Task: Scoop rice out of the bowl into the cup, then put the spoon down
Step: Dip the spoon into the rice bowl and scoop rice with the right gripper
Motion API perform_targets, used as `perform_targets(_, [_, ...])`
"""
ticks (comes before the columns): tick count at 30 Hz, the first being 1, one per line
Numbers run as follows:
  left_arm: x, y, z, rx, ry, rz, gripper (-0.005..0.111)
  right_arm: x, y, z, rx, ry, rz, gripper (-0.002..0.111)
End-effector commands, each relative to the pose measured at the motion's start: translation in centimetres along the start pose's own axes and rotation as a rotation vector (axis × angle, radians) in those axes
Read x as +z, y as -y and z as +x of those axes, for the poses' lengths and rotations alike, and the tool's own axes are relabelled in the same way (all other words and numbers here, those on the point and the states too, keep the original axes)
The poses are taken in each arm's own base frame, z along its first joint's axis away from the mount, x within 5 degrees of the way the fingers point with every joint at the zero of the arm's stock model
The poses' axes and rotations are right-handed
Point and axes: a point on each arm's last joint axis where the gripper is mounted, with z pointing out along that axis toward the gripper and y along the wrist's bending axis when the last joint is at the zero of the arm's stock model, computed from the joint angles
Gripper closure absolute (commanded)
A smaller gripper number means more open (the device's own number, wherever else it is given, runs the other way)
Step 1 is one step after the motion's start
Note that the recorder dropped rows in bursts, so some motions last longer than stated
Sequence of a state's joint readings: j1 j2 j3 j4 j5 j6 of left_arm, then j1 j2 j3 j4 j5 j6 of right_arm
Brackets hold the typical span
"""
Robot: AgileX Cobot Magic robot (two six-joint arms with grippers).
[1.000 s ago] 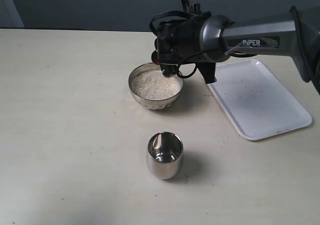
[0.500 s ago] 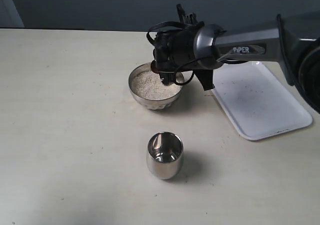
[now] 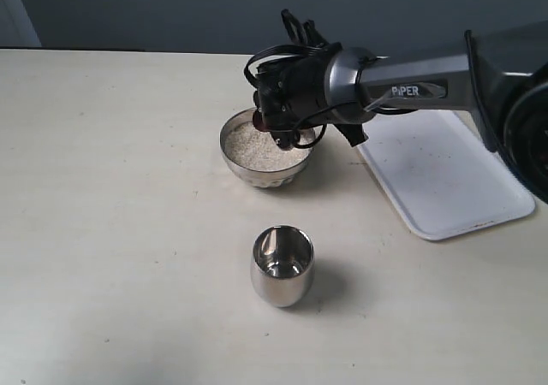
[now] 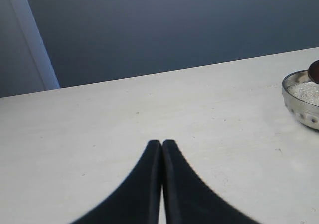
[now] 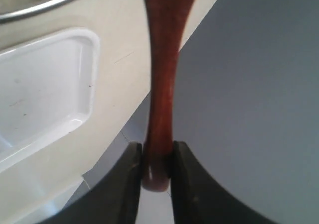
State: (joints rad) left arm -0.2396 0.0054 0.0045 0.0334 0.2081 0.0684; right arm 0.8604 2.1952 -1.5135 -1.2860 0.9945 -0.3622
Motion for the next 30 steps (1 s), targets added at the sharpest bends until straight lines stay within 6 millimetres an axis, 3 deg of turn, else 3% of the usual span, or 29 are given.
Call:
perform_targets(1, [-0.1, 0.0, -0.2, -0.007, 0.014, 0.002, 0.106, 0.2, -0.1, -0.4, -0.052, 0.017, -0.006, 0.109])
perform_targets(23, [-0.1, 0.0, -0.2, -0.007, 0.016, 0.002, 0.106, 1.2, -0.8, -2.1, -0.121, 0.044, 0.025, 0.109])
perform_targets(30, [-0.1, 0.0, -0.2, -0.007, 0.016, 0.002, 0.106, 1.1, -1.8, -2.4, -0.152, 0.094, -0.077, 0.109])
